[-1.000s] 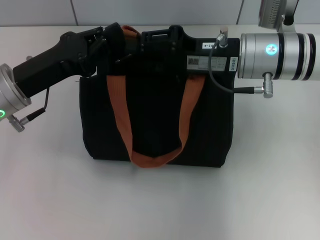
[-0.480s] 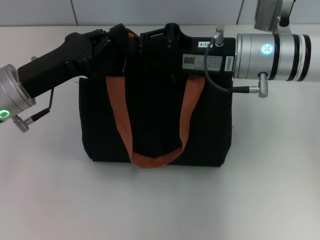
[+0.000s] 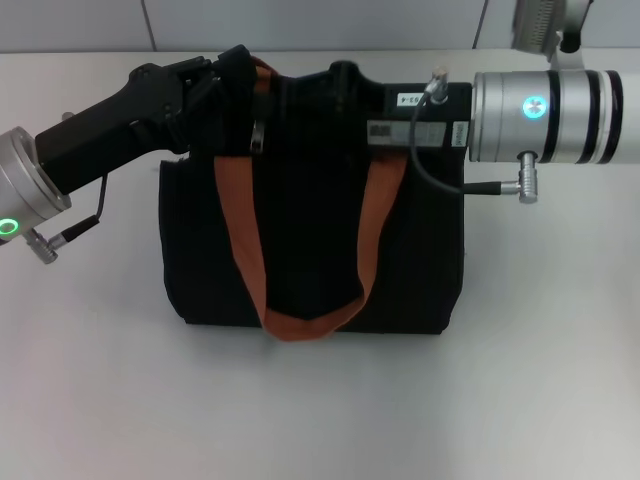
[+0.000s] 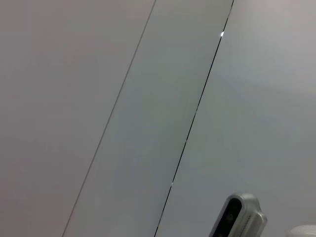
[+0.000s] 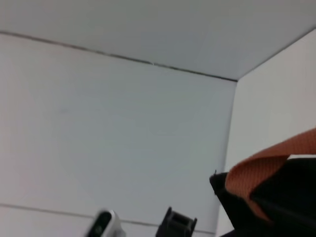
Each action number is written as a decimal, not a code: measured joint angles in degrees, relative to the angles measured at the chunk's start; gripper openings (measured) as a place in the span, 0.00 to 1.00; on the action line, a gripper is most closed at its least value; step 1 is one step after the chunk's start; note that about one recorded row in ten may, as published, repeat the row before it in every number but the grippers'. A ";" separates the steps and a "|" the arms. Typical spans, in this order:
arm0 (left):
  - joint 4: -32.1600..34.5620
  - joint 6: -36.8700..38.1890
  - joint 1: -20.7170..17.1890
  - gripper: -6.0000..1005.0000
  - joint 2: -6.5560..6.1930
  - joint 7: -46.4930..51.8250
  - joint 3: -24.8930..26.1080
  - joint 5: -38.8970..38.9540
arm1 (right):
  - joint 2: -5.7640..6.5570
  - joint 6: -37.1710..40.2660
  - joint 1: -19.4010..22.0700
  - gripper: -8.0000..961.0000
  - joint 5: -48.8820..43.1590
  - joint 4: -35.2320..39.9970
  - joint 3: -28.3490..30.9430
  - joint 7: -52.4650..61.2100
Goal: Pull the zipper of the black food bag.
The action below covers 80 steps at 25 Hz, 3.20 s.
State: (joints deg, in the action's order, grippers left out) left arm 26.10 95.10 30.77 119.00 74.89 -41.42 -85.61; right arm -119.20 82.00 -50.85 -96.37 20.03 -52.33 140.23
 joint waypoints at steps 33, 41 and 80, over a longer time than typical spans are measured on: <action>-0.09 -0.35 0.28 0.05 0.01 0.09 0.02 0.61 | -0.07 -0.24 -0.49 0.11 0.04 2.63 -2.88 -3.34; -0.51 -1.17 0.08 0.05 -0.01 -0.31 0.05 0.75 | 0.06 -0.23 0.00 0.10 -0.06 2.65 -2.99 -3.28; -0.87 -2.37 -0.09 0.05 0.01 -0.30 -0.11 0.79 | 0.10 -0.32 -0.13 0.07 0.17 3.00 -2.87 -2.98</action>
State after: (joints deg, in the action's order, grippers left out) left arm 25.22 92.73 30.68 119.00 74.59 -41.53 -84.82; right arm -119.09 81.68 -50.98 -96.20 23.03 -55.21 137.25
